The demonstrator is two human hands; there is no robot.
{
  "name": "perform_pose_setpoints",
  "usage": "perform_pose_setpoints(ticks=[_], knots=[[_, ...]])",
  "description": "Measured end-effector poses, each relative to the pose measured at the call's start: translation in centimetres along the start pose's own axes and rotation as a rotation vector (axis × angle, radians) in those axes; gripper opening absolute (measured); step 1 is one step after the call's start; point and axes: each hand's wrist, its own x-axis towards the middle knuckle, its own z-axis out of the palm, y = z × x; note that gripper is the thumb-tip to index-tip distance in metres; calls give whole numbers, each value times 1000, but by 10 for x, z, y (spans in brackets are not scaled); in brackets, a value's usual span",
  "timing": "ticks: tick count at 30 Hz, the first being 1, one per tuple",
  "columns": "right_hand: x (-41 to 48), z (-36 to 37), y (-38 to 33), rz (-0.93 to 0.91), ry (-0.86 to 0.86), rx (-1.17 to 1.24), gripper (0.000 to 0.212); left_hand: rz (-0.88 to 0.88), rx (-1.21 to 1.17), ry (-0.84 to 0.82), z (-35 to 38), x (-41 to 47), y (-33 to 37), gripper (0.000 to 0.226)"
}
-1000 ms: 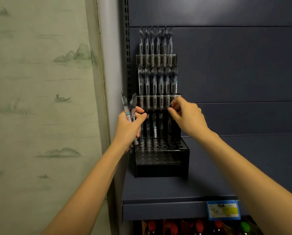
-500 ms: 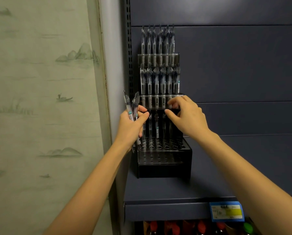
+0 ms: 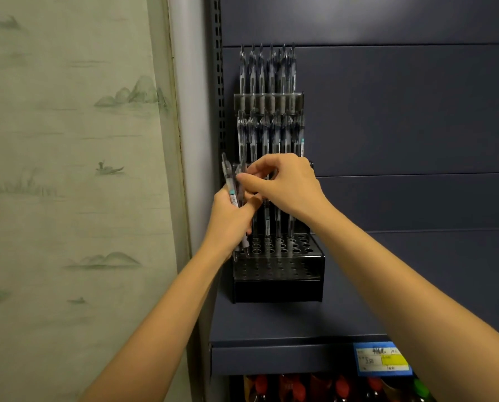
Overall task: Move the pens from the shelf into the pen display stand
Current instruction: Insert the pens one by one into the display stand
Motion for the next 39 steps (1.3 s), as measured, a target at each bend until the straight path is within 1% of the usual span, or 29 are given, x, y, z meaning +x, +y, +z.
perform_pose_setpoints(ticks=[2,3,5,7,8,11,13,18,23,26,30,34,39], knots=[[-1,-2,-3,39,37,-61,10,-16,-5,7,2,-1,2,22],[-1,-2,-5,47,41,-77,9,-19,-12,9,3,-1,3,23],[0,-3,-7,44,25,-52,9,-22,-15,13,4,-1,5,19],[0,-4,-6,36,19,-11,11,-19,-4,8,4,-1,4,7],[1,-5,-6,37,21,5,11,-15,1,2,4,0,3,4],[3,-10,-6,28,36,49,10,-8,10,-20,2,-1,1,7],[5,-15,-8,13,71,60,10,-10,12,-33,2,-2,-1,6],[18,-39,-14,6,205,125,9,-32,-30,-25,3,-6,-5,19],[25,-58,-5,7,279,83,15,-48,-87,14,-2,-4,-8,21],[21,-60,10,45,252,2,22,-32,-72,11,-5,-3,-7,19],[8,-55,32,82,209,-126,24,-11,-98,17,-7,-1,-4,16],[1,-49,50,127,176,-141,26,3,-112,16,-7,-2,-2,13],[-4,-39,63,158,143,-163,26,7,-101,19,-9,-3,-2,15]])
